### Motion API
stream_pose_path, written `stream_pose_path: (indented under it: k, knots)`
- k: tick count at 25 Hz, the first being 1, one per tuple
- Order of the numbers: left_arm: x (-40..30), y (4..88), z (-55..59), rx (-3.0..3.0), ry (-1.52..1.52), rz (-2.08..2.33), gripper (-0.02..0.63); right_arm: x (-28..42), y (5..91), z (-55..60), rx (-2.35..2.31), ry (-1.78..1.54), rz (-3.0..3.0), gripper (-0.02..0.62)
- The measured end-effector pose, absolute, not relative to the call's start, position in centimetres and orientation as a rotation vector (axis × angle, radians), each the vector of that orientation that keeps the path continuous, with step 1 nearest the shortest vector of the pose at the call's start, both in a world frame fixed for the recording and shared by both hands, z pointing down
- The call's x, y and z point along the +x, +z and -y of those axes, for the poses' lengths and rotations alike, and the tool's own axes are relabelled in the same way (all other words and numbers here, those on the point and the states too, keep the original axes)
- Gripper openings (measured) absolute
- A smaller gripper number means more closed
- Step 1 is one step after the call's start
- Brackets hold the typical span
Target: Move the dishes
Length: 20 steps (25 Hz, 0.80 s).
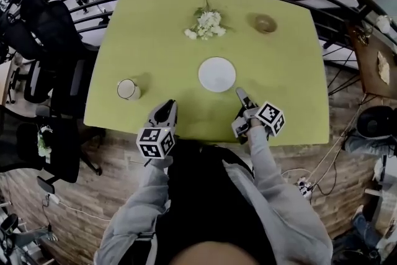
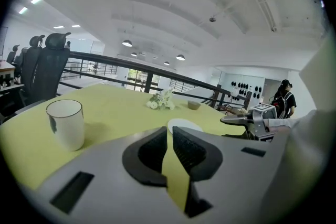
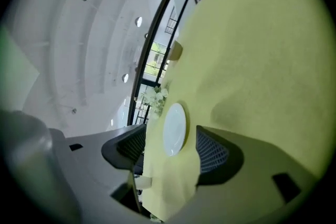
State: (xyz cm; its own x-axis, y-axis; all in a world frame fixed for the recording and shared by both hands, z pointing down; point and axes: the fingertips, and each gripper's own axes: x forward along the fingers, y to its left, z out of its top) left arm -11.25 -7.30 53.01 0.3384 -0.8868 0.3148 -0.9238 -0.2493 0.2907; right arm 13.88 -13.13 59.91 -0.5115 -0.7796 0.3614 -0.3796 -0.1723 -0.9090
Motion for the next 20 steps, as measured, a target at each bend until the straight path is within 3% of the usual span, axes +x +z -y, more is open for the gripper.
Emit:
stream_pose_path:
  k: [9,15,20]
  knots:
    - [-9.0,51.7,6.3,2.219,0.088,1.605,0.046,18.6,54.4,10.7,-1.564,-1.127,-2.305,0.293]
    - [-9.1,51.8,5.5,2.199,0.094,1.634,0.046,19.2,53.1,9.0,-1.965,-0.360,-2.796,0.305]
    - [-11.1,52.3,4.3,2.142,0.095,1.691,0.046,17.5,54.3,8.7,-1.841,-0.479,-2.814,0.319]
